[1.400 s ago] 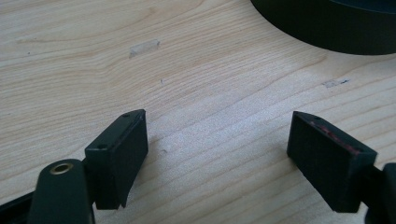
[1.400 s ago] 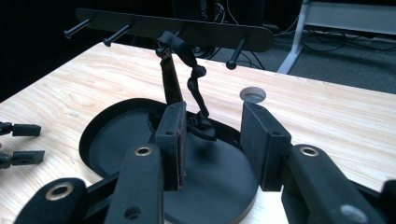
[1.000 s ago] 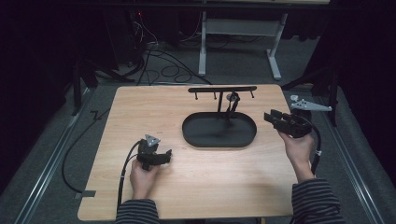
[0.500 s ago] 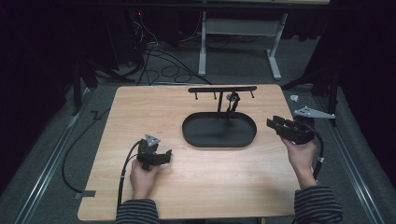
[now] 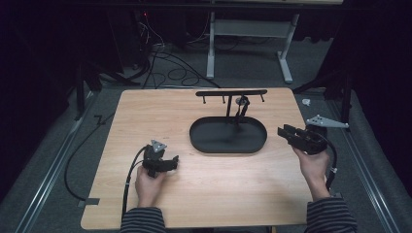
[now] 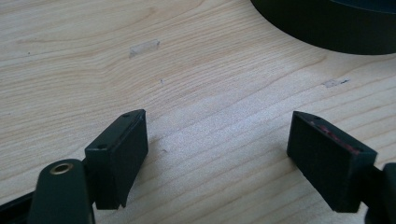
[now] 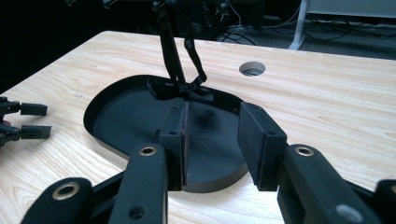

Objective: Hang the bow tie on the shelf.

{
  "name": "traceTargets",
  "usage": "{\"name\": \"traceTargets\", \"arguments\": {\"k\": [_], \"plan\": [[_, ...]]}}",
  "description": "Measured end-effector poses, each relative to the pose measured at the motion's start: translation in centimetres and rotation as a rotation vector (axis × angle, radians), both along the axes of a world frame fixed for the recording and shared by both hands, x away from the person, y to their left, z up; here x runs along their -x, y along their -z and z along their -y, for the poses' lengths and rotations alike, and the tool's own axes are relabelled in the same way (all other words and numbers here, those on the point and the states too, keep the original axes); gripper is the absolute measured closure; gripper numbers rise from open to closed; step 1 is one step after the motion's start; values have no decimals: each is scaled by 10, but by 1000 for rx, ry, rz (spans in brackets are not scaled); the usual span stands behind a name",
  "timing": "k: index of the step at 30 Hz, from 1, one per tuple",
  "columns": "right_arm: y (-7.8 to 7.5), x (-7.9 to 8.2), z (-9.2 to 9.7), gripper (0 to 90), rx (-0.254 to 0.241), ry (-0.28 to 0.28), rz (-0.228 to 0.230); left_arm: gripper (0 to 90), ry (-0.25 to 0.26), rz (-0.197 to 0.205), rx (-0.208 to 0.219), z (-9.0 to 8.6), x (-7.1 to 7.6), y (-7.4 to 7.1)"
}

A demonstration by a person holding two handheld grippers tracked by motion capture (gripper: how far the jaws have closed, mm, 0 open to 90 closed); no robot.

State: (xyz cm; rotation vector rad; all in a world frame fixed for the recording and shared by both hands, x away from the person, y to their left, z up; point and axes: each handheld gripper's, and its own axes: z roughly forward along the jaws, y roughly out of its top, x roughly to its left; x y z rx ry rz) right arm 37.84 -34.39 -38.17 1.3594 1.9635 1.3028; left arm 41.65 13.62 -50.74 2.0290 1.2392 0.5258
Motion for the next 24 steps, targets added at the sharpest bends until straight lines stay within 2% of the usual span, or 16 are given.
{"name": "traceTargets", "arguments": {"k": [24], "plan": [[17, 7, -2, 656, -20, -7, -28, 209, 0, -1, 0, 0, 0, 0]]}}
